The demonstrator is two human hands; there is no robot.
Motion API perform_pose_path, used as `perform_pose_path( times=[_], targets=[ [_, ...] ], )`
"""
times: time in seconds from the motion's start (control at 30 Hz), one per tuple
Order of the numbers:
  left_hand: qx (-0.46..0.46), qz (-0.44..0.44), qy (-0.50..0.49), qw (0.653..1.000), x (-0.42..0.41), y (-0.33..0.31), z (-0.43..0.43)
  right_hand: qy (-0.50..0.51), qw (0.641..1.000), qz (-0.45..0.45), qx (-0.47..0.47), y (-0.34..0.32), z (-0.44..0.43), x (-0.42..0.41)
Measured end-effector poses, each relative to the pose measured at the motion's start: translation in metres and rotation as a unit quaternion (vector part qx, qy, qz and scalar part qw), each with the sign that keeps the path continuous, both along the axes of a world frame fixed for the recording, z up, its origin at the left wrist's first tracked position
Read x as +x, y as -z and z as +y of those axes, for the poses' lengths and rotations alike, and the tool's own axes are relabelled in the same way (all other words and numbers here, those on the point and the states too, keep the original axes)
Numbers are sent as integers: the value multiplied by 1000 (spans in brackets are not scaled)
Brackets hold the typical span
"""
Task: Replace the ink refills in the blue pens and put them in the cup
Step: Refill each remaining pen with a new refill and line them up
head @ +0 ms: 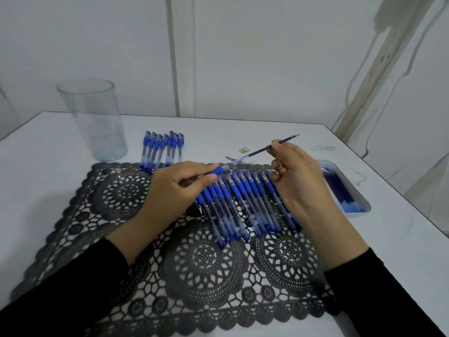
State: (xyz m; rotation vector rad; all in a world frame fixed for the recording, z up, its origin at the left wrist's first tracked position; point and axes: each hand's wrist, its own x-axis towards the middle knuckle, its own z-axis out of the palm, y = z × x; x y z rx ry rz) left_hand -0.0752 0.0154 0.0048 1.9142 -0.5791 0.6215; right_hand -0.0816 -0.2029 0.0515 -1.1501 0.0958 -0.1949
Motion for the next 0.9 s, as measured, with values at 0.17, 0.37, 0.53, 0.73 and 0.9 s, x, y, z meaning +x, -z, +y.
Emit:
perform_pose_path(
  times=[0.17,0.37,0.53,0.73,0.9],
  targets=[
    [-8,-6,14,1000,-1,1,0,-2,1000,-3,-13,1,3,-1],
    [-23,-1,20,1000,0,2,0,6,999,2,-33,2,3,-1],
    [-26,-1,25,999,0,2,1,8,1000,7,-25,3,4,-1],
    [-18,-10,23,1000,0,2,1,18,999,4,-40,2,5,-2],
    [-2,-39,1,999,2,3,2,18,994,-55,-89,-2,7,-9]
  ],
)
